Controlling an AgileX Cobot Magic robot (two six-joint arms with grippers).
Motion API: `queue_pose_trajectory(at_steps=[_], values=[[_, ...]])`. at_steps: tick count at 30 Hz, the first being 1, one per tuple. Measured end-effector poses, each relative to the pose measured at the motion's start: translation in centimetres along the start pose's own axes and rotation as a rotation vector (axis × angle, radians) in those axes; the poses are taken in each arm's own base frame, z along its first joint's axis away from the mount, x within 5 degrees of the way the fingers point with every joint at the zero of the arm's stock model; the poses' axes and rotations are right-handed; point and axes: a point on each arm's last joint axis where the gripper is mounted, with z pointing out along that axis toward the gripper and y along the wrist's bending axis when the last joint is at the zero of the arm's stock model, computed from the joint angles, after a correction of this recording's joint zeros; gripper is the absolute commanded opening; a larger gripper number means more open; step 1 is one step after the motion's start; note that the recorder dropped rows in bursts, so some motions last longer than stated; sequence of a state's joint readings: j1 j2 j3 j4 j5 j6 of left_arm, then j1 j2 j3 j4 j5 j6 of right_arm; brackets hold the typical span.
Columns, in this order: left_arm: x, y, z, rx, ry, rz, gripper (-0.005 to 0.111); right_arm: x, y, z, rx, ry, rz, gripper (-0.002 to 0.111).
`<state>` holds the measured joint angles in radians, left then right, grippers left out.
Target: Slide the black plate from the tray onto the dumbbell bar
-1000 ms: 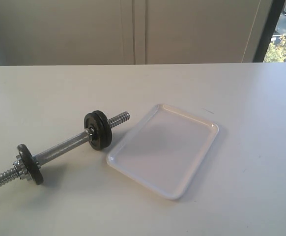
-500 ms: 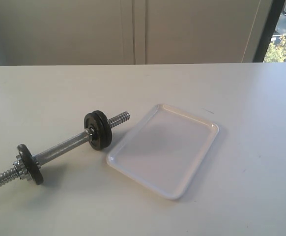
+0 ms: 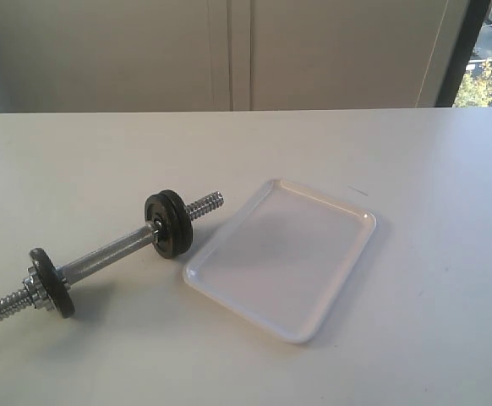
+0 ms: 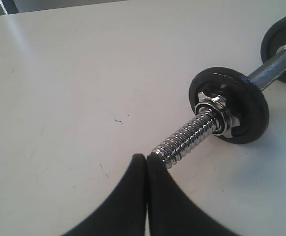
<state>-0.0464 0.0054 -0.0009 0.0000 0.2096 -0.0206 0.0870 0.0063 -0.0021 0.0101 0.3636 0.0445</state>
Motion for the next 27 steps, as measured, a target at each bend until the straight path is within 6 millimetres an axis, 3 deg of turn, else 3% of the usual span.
queue_pose_trajectory(at_steps=[27], values=[[0.01, 0.11, 0.0, -0.02, 0.001, -0.007, 0.0, 0.0, -0.01, 0.0, 0.001, 0.0, -0.005, 0.001]])
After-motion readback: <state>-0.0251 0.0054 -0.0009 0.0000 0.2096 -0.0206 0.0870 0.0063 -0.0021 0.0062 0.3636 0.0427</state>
